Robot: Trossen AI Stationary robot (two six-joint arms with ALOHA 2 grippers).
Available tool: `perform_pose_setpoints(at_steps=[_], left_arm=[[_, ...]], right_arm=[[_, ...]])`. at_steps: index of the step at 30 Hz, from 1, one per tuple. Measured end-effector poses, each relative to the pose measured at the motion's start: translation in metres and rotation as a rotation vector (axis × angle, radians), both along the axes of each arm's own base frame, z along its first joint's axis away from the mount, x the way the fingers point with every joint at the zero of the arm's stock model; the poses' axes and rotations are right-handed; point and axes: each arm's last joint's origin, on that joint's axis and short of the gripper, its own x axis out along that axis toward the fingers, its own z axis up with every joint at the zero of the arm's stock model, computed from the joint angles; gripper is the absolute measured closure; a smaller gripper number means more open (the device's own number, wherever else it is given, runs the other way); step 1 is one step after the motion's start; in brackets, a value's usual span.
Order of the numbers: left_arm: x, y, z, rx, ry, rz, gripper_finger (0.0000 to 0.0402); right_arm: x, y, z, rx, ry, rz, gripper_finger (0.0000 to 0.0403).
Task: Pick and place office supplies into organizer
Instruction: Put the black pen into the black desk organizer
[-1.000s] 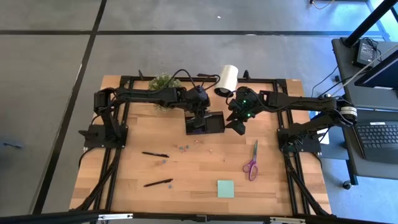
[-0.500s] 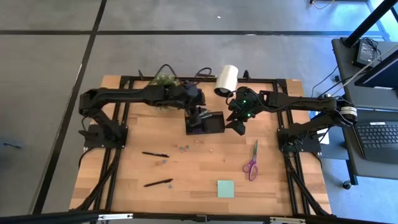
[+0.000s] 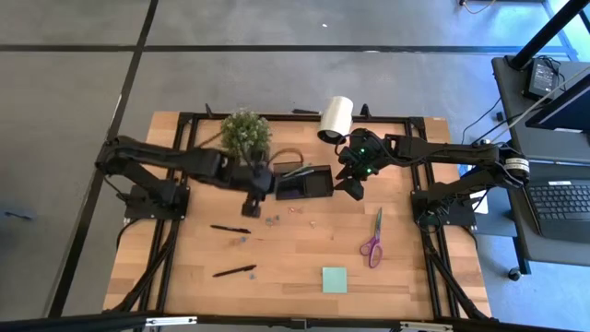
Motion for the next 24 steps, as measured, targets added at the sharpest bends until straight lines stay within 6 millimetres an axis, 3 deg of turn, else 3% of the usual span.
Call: perform_pose_setpoints(at_steps=[5, 10, 15, 24], left_arm=[[-0.005, -0.023, -0.023, -0.022, 0.185, 0.071, 0.0297], [-0.010, -0.038, -0.059, -0.019, 0.317, 0.091, 0.0297], [-0.018, -0.045, -0.091, -0.054, 0.355, 0.121, 0.0297], [-0.027, -0.063, -0.120, -0.113, 0.347, 0.056, 0.0297]], right_arm=[[0.000, 0.000, 0.000, 0.001, -0.001, -0.001, 0.0184], [0.001, 0.000, 0.001, -0.001, -0.011, -0.002, 0.0184], [0.001, 0.000, 0.001, 0.000, -0.011, -0.003, 0.0184], [0.001, 0.000, 0.001, 0.002, -0.010, -0.005, 0.0184]])
